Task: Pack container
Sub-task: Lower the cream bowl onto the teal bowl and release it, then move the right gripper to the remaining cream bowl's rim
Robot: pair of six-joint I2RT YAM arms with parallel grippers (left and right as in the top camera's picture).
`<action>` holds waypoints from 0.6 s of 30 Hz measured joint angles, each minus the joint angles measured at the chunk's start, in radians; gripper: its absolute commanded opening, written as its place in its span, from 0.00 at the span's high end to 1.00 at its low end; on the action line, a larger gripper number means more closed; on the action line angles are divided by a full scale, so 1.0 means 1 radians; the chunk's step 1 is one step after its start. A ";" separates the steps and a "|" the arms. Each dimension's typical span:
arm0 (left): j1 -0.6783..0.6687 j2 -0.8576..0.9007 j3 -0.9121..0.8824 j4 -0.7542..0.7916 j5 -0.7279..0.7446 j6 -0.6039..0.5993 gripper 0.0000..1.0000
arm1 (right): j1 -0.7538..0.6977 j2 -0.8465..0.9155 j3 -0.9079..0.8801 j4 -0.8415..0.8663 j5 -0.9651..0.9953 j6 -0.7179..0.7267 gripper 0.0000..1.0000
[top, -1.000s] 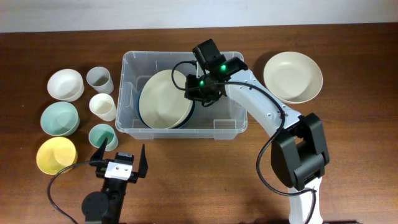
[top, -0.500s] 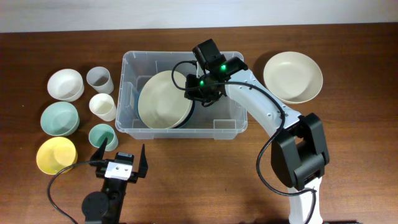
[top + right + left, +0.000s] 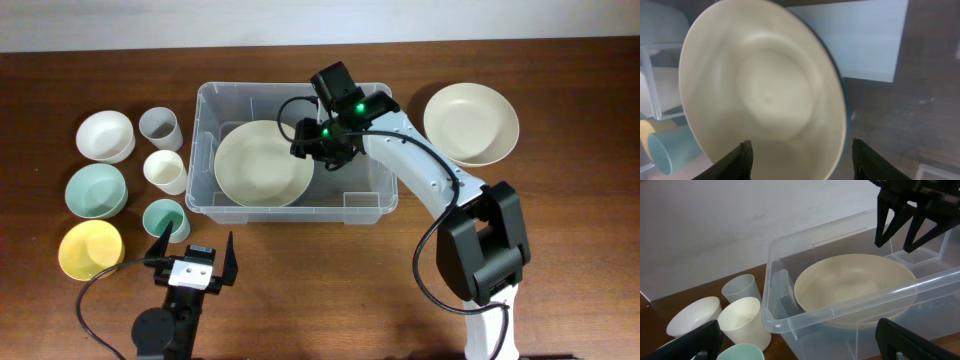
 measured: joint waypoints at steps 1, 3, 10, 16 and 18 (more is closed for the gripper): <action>0.000 0.000 0.000 0.000 0.000 0.000 0.00 | -0.005 0.000 0.000 0.000 0.004 0.000 0.41; 0.000 0.000 0.000 0.000 0.000 0.000 0.00 | -0.016 0.000 0.000 0.000 0.011 0.000 0.41; 0.000 0.000 0.000 0.000 0.000 0.000 0.00 | -0.075 0.000 0.010 -0.043 0.027 -0.026 0.41; 0.000 0.000 0.000 0.000 0.000 0.000 0.00 | -0.135 -0.006 0.186 -0.259 0.158 -0.080 0.27; 0.000 0.000 0.000 0.000 0.000 0.000 0.00 | -0.172 -0.023 0.285 -0.341 0.219 -0.089 0.17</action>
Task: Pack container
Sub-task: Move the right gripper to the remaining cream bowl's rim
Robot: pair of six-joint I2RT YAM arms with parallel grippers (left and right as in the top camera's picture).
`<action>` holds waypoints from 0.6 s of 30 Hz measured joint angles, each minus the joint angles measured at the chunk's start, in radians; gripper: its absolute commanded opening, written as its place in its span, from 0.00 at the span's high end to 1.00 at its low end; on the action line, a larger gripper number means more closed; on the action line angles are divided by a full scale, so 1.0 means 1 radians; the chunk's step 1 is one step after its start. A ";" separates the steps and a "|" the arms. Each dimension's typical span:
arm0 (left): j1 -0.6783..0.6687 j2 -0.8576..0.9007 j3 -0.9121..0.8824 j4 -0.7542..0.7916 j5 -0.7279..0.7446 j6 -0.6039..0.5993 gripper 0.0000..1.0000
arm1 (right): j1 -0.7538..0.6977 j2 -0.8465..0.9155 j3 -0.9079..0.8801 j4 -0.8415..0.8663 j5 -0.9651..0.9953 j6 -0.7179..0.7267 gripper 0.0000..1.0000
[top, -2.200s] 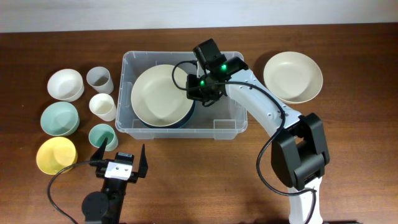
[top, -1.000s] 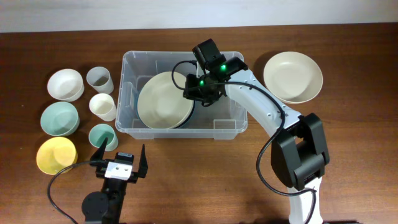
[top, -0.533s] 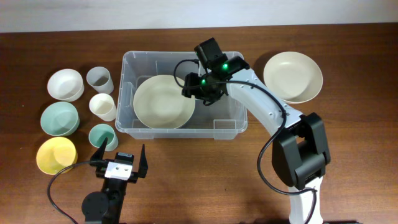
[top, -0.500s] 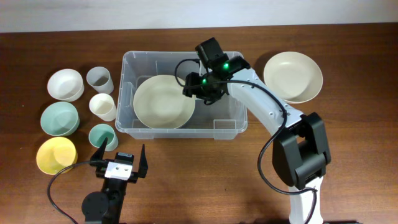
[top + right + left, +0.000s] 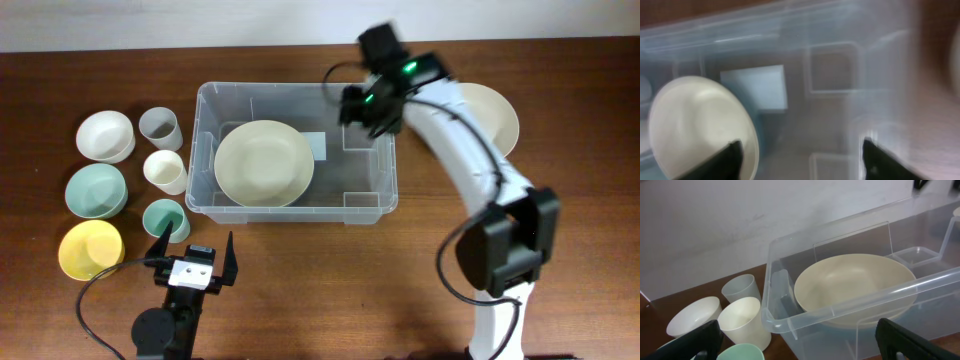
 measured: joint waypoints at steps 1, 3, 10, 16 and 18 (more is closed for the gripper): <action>0.000 0.000 0.000 0.000 0.000 0.000 0.00 | -0.023 -0.011 0.047 -0.035 0.023 -0.005 0.14; 0.000 0.000 0.000 0.000 0.000 0.000 0.00 | -0.092 -0.045 0.149 -0.114 0.059 -0.005 0.14; 0.000 0.000 0.000 0.000 0.000 0.000 0.00 | -0.419 -0.128 0.263 -0.288 0.118 0.050 0.03; 0.000 0.000 0.000 0.000 0.000 0.000 0.00 | -0.616 -0.104 0.106 -0.282 0.098 0.079 0.01; 0.000 0.000 0.000 0.000 0.000 0.000 0.00 | -0.634 -0.097 0.023 -0.236 0.084 0.084 0.02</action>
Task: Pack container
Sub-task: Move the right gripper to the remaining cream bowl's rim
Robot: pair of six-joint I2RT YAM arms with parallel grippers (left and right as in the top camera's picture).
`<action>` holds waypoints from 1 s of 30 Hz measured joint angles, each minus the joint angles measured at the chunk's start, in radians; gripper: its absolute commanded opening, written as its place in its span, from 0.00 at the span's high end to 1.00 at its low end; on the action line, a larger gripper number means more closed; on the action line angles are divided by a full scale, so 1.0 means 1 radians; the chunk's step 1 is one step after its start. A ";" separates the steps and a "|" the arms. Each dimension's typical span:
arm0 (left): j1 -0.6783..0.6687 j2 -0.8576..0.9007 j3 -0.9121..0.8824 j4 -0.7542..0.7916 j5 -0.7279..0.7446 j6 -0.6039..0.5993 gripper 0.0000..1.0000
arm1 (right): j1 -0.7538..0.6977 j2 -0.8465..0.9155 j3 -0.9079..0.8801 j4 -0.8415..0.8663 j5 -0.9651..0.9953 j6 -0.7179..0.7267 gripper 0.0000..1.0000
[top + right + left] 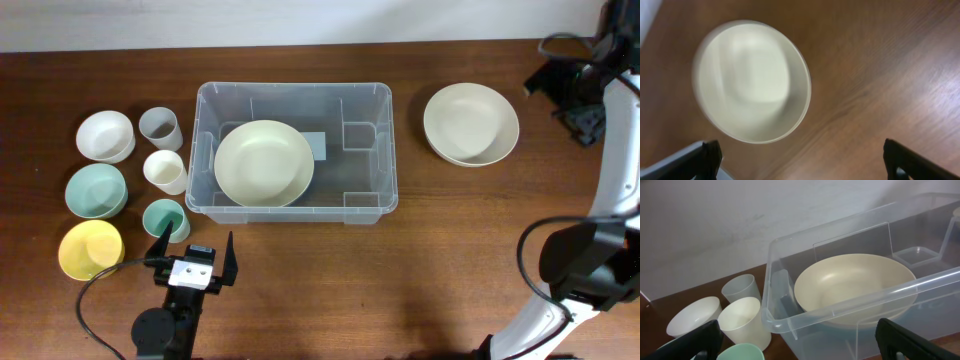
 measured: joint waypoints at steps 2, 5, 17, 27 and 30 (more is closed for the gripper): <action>0.000 0.000 0.000 0.000 0.000 0.000 0.00 | -0.003 0.009 -0.093 0.058 -0.018 0.003 0.02; 0.000 0.000 0.000 0.000 0.000 0.000 0.00 | 0.004 0.023 -0.233 0.173 -0.045 0.005 0.01; 0.000 0.000 0.000 0.000 0.000 0.000 0.00 | 0.035 0.026 -0.496 0.429 -0.097 0.018 0.00; 0.000 0.000 0.000 0.000 0.000 0.000 0.00 | 0.040 0.068 -0.518 0.507 -0.108 0.032 0.00; 0.000 0.000 0.000 0.000 0.000 0.000 0.00 | 0.043 0.093 -0.524 0.518 -0.111 0.033 0.00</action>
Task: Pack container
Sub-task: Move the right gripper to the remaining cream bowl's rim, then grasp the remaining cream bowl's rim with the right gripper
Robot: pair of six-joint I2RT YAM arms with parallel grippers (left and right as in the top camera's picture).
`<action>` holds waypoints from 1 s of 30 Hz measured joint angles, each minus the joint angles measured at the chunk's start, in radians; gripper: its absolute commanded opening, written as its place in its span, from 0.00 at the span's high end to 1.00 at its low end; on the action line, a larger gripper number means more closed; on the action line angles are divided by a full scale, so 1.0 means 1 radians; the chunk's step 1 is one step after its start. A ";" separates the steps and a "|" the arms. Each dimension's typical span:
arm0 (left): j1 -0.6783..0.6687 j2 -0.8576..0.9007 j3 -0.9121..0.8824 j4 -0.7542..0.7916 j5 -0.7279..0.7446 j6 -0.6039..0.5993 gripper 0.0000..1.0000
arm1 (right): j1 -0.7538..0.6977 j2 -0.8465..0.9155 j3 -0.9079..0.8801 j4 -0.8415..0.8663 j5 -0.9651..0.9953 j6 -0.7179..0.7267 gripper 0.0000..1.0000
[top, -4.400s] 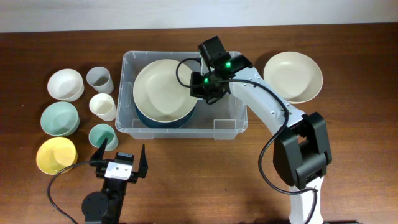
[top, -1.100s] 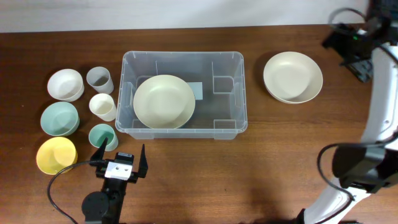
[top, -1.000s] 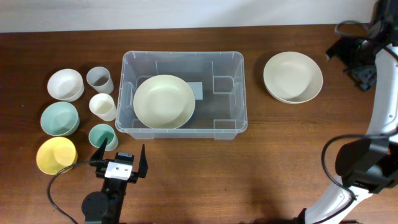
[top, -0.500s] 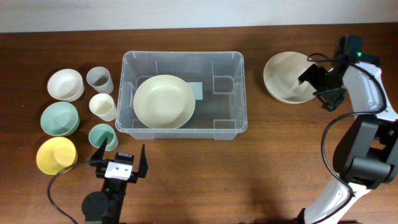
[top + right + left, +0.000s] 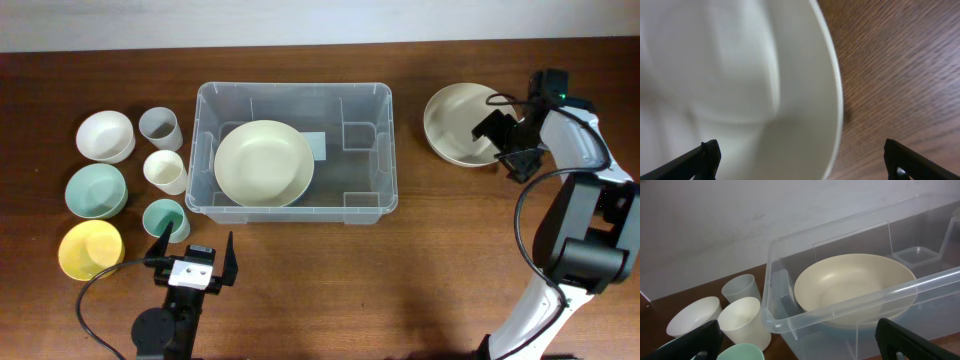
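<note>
The clear plastic container [image 5: 372, 196] stands mid-table with one cream plate [image 5: 263, 163] lying in its left half. A second cream plate [image 5: 455, 122] rests on the table to the right. My right gripper [image 5: 508, 140] is open, low over that plate's right rim. In the right wrist view the plate [image 5: 740, 75] fills the frame, with its rim running between the spread fingertips [image 5: 707, 156]. Near the front edge my left gripper [image 5: 193, 258] is open and holds nothing. Its wrist view looks at the container [image 5: 790, 322] and the plate inside [image 5: 855, 285].
Left of the container stand a white bowl [image 5: 105, 135], a grey cup [image 5: 160, 127], a cream cup [image 5: 165, 171], a teal bowl [image 5: 96, 190], a teal cup [image 5: 163, 218] and a yellow bowl [image 5: 88, 249]. The right arm's base sits at the front right.
My right gripper was at the table's far right, beyond the second plate. It is now lower and further left, over that plate's right rim, still open. The left arm has not moved.
My right gripper first stood open inside the container beside the cream plate lying there. It was then at the container's back right corner, then out at the table's far right edge. It is now at the second plate, and the first plate stays in the container.
</note>
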 measured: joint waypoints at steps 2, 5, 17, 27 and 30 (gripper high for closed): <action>0.000 0.000 0.000 0.000 0.000 0.000 0.00 | 0.001 0.012 -0.003 0.001 0.000 0.000 0.00; 0.000 0.000 0.000 0.000 0.000 0.000 0.00 | 0.002 0.025 -0.006 0.004 0.000 0.002 0.01; 0.000 0.000 0.000 0.000 0.000 0.000 0.00 | 0.002 0.032 -0.007 0.044 -0.001 0.002 0.42; 0.000 0.000 0.000 0.000 0.000 0.000 0.00 | 0.002 0.032 -0.007 0.066 -0.005 0.023 0.92; 0.000 0.000 0.000 0.000 0.000 0.000 0.00 | 0.002 0.032 -0.007 0.072 -0.005 0.032 0.96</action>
